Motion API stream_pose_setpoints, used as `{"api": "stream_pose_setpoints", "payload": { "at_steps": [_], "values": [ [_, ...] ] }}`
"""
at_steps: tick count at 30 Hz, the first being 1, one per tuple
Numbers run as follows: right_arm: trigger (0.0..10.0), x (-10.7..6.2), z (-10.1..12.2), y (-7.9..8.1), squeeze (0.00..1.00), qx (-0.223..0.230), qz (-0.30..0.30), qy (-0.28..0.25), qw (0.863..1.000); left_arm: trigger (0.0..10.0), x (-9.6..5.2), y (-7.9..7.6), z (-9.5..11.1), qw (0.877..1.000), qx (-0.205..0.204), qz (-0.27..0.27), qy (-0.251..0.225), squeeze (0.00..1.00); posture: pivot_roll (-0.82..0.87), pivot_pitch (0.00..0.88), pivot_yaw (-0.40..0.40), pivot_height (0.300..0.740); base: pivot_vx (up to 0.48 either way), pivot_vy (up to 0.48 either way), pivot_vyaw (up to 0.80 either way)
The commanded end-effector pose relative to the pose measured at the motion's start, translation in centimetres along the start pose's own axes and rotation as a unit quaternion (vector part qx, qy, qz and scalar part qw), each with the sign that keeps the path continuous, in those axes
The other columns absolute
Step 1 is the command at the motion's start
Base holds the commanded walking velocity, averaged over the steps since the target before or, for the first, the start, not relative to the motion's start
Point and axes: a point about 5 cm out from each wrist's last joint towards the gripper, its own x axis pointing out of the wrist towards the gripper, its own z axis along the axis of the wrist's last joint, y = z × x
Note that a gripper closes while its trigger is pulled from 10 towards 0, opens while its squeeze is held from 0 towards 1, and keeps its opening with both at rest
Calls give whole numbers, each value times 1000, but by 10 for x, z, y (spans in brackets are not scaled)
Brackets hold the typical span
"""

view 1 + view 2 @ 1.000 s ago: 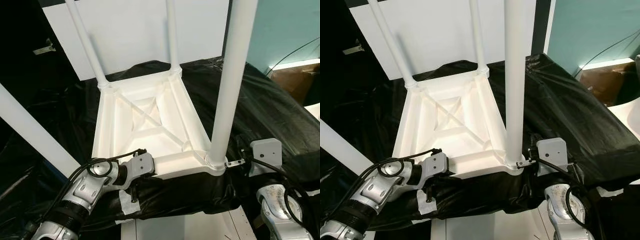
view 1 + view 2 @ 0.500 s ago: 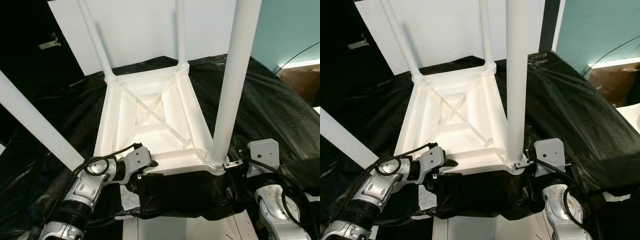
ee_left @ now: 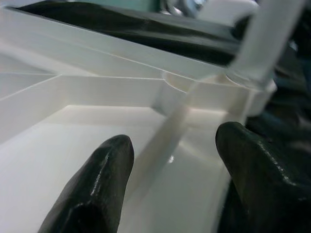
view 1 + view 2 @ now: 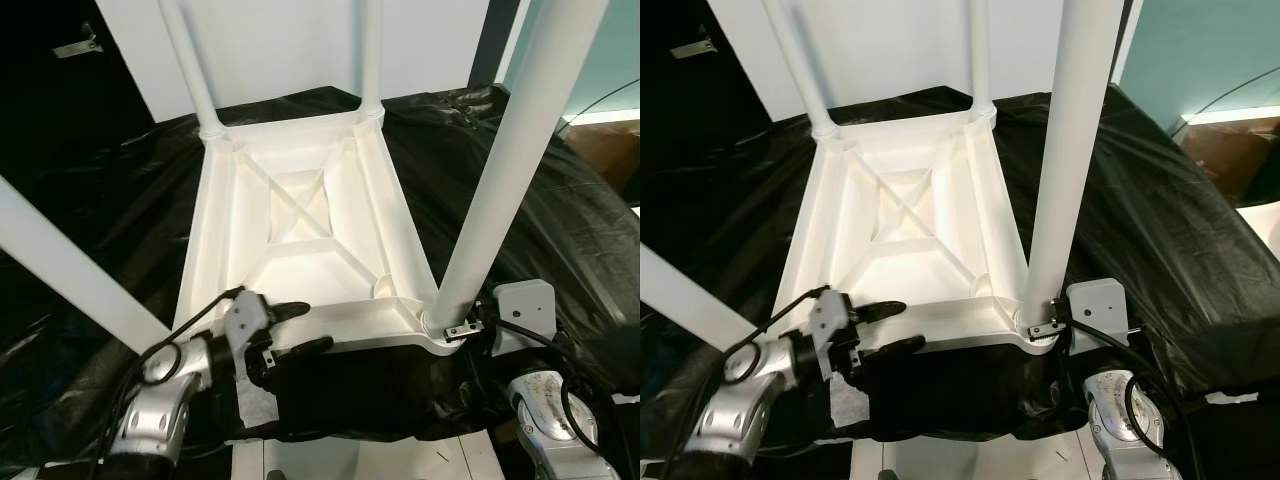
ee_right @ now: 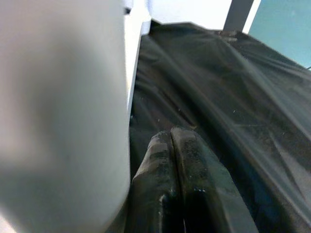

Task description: Building children table

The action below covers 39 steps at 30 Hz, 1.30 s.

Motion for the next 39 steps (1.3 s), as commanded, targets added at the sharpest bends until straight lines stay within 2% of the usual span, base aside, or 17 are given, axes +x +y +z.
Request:
{"api": "stream_pose_setpoints", "payload": {
  "at_steps": [1, 7, 8, 9, 10, 13, 16, 18, 19, 23, 24, 26, 27, 35, 39],
  "values": [
    [10000, -4, -3, 3, 306, 2, 15, 8, 1000, 10000, -10, 4, 10, 998, -34, 37, -43, 0, -76, 88, 40, 740, 0, 0, 0],
    [10000, -9, -3, 3, 310, 4, 19, 12, 1000, 10000, -13, 4, 10, 995, -48, 58, -59, 0, -76, 91, 39, 740, 0, 0, 0],
    [10000, -20, -6, 3, 94, 8, 16, 21, 1000, 10000, -13, 3, 7, 992, -58, 86, -71, 0, -82, 95, 39, 740, 0, 0, 0],
    [10000, -20, -6, 3, 94, 8, 16, 21, 1000, 10000, -13, 3, 7, 992, -58, 86, -71, 0, -82, 95, 39, 740, 0, 0, 0],
    [10000, -24, -6, 3, 0, 10, 13, 25, 1000, 10000, -13, 2, 5, 990, -67, 97, -78, 0, -89, 95, 43, 740, 0, 0, 0],
    [10000, -30, -6, 4, 0, 23, 15, 26, 999, 10000, -13, -1, 4, 987, -77, 107, -88, 0, -95, 95, 48, 740, 0, 0, 0],
    [10000, -36, 1, 6, 0, 72, 34, 10, 997, 10000, -15, -6, 0, 987, -76, 118, -73, 0, -104, 93, 56, 740, 0, 0, 0],
    [10000, -37, 2, 6, 0, 84, 41, 8, 996, 10000, -16, -7, -2, 987, -76, 123, -68, 0, -104, 93, 56, 740, 0, 0, 0],
    [10000, -39, 6, 8, 0, 98, 60, -6, 993, 10000, -18, -9, -6, 985, -70, 141, -64, 0, -107, 93, 58, 740, 0, 0, 0],
    [10000, -39, 9, 9, 0, 95, 68, -17, 993, 10000, -20, -12, -7, 984, -66, 155, -62, 0, -104, 93, 59, 740, 0, 0, 0],
    [10000, -38, 11, 9, 1000, 88, 69, -23, 993, 10000, -21, -13, -8, 983, -65, 162, -63, 0, -100, 93, 58, 740, 0, 0, 0],
    [10000, -38, 11, 9, 1000, 84, 68, -26, 994, 10000, -21, -15, -8, 982, -65, 167, -64, 0, -99, 93, 58, 740, 0, 0, 0],
    [10000, -36, 14, 9, 1000, 69, 71, -38, 994, 10000, -22, -18, -10, 982, -64, 168, -61, 90, -92, 95, 54, 740, 0, 0, 0],
    [10000, -28, 21, 10, 1000, 35, 84, -69, 993, 10000, -23, -19, -12, 981, -55, 176, -60, 90, -84, 93, 49, 740, 0, 0, 0],
    [10000, -30, 24, 11, 1000, 32, 119, -77, 989, 10000, -23, -19, -14, 981, -51, 177, -57, 90, -87, 90, 53, 740, 0, 0, 0]
  ]
}}
